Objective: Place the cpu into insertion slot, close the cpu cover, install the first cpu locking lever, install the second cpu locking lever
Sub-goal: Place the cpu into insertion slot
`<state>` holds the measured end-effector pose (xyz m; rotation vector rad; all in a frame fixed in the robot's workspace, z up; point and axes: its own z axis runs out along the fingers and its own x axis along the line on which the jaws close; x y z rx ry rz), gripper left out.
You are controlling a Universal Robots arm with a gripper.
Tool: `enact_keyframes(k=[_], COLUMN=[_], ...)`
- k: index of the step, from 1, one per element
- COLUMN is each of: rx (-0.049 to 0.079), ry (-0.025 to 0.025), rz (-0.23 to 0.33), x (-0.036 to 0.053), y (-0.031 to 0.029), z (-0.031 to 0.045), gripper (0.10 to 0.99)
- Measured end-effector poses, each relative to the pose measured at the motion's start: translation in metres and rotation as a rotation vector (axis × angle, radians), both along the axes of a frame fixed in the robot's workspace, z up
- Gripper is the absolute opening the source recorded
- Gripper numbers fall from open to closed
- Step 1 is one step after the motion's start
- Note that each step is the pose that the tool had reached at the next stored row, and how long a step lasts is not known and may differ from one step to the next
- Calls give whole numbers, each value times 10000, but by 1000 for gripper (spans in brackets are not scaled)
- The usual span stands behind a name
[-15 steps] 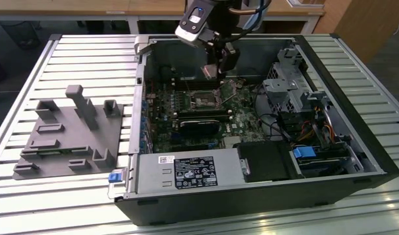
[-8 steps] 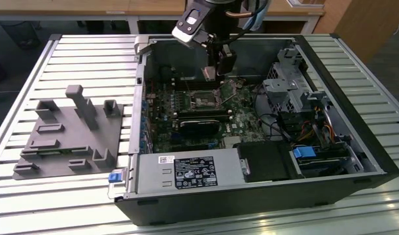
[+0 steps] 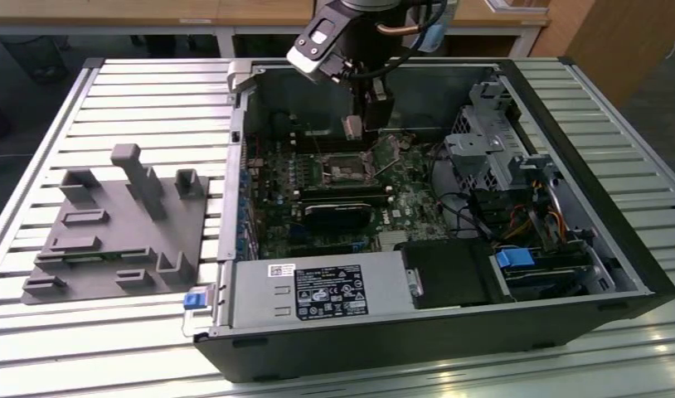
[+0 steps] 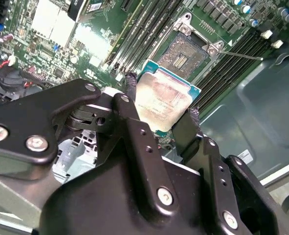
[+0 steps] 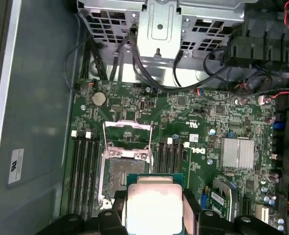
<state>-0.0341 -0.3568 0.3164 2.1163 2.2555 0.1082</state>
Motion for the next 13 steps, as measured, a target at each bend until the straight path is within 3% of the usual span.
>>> enact_keyframes(k=[13], rx=[0], ry=[0], rz=[-33], x=[-1], y=[0], z=[-73], gripper=[541])
